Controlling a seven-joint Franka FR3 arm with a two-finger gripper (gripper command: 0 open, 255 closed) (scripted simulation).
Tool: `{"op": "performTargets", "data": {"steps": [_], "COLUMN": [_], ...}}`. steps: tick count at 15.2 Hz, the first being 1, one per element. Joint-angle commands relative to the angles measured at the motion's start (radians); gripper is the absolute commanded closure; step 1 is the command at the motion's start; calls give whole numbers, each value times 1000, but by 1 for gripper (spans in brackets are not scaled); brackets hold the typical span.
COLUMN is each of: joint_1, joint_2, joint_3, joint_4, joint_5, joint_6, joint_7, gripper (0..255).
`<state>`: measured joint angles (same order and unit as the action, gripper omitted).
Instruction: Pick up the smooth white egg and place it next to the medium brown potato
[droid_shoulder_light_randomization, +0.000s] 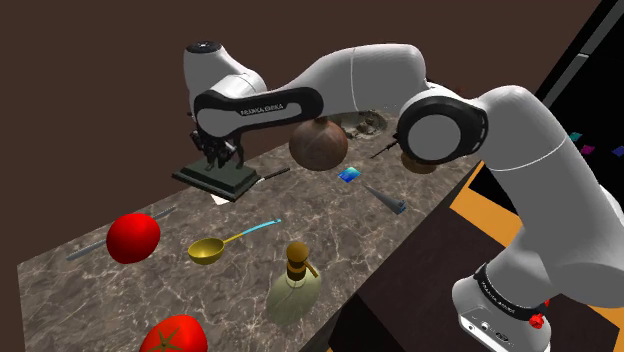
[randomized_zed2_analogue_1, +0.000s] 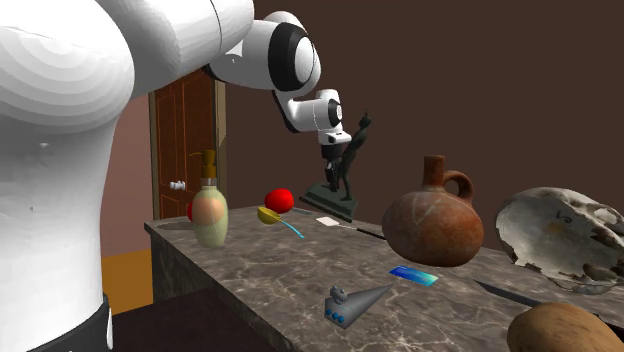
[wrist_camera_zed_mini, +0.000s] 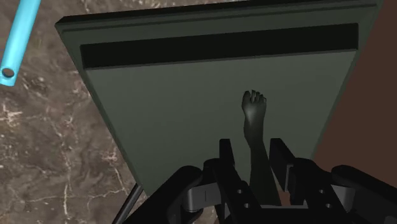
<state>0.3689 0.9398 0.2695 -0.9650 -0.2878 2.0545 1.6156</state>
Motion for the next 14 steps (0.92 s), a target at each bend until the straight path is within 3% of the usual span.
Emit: {"op": "performTargets", "data": {"steps": [1, 14], "joint_1": [-18, -13], "joint_2": [75, 9], "joint_3": [-13, -6], "joint_4": [-23, 37], "joint_5": [0, 18], "joint_6": [23, -100], "joint_7": [-8, -24], "gripper": [255, 255]}}
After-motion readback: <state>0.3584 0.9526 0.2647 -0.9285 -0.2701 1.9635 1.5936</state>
